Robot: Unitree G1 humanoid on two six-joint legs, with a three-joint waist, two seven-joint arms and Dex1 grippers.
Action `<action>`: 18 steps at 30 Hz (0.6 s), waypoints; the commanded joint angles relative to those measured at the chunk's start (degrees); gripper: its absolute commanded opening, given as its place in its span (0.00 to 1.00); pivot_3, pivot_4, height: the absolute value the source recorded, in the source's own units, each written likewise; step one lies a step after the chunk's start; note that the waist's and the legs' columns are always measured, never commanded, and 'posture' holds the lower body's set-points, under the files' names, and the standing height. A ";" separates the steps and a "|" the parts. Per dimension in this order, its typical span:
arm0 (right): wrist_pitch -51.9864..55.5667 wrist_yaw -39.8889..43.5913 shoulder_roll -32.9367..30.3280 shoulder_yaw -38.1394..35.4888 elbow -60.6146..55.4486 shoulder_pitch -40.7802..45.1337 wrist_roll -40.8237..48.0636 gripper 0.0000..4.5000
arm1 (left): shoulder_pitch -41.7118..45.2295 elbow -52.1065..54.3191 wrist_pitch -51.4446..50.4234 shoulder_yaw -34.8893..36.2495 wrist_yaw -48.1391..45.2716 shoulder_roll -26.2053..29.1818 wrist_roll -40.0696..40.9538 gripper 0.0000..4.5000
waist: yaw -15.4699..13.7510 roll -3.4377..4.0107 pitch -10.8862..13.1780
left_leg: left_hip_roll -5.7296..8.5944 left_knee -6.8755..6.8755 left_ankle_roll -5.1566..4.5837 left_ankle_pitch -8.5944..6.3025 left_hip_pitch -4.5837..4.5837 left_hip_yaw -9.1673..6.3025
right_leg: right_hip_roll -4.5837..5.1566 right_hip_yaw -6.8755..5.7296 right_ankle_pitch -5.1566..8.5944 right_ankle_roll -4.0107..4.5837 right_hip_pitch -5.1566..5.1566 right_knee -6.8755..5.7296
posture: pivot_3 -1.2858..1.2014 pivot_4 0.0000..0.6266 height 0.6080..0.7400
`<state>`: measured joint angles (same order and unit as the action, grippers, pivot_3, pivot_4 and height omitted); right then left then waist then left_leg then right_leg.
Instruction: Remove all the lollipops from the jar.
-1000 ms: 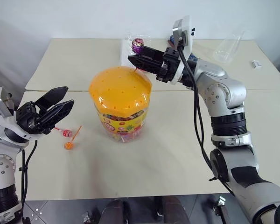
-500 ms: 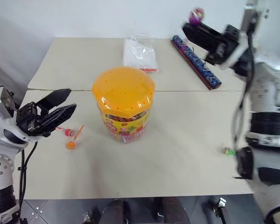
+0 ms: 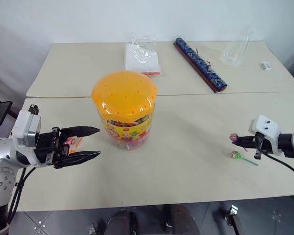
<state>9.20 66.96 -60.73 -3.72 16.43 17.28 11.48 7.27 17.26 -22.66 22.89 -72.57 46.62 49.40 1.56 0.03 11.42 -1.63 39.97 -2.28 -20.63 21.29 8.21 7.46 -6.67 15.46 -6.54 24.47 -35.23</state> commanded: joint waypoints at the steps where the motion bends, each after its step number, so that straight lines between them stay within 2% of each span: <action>1: -0.44 -0.60 -0.52 -4.31 1.55 -0.96 1.32 0.12 | 0.69 1.74 0.89 -0.20 0.42 -0.44 0.36 0.70 | -0.04 0.00 0.00 | -0.02 0.00 0.00 -0.01 -0.01 0.00 | -0.01 0.00 0.00 0.00 0.00 -0.01 | 0.52 0.24 1.00; 5: -2.41 1.26 0.18 -7.81 1.25 -1.74 4.34 0.39 | 0.42 1.82 0.39 0.05 1.06 -0.64 0.88 0.70 | -0.14 0.00 0.00 | -0.02 0.00 -0.02 -0.02 -0.01 0.00 | 0.00 0.02 0.00 0.00 0.00 0.00 | 0.52 0.24 1.00; 8: -5.39 3.88 2.68 -11.50 -2.05 -1.04 9.86 0.62 | -1.00 1.86 -0.21 0.84 1.89 -0.54 0.97 0.70 | -0.13 0.00 0.00 | -0.02 0.01 -0.03 -0.02 -0.02 0.02 | -0.01 0.04 0.00 0.00 0.00 0.00 | 0.52 0.24 1.00; 9: -10.24 5.27 4.85 -12.88 -3.53 0.17 12.03 0.70 | -1.73 1.75 -0.67 1.02 2.86 -0.23 0.32 0.70 | -0.12 0.00 0.00 | -0.03 0.01 -0.03 -0.02 -0.03 0.02 | -0.02 0.04 0.00 0.00 0.00 -0.02 | 0.52 0.24 1.00; 13: -8.53 5.80 11.45 -11.02 -14.42 2.84 18.64 0.99 | -5.37 -1.49 3.06 2.12 5.25 -0.58 -5.53 0.70 | 0.21 0.00 0.00 | -0.11 -0.01 0.00 -0.04 -0.14 0.12 | -0.08 0.17 0.00 0.01 0.07 -0.18 | 0.52 0.24 1.00; 18: -7.08 7.61 17.53 -2.85 -20.18 1.34 18.75 0.99 | -6.85 -7.09 7.83 1.70 11.69 -3.72 -12.49 0.70 | -0.94 -0.10 -0.05 | -0.08 0.05 0.00 -0.11 -0.10 0.04 | -0.01 0.09 0.00 0.02 0.08 -0.23 | 0.52 0.24 1.00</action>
<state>1.77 73.70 -43.63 -7.74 -2.09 19.31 29.61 1.20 10.07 -16.57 23.40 -62.68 43.49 38.09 0.61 -0.06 11.36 -1.68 40.02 -2.31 -20.76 21.22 8.25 7.48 -6.59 15.45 -6.53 24.55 -35.42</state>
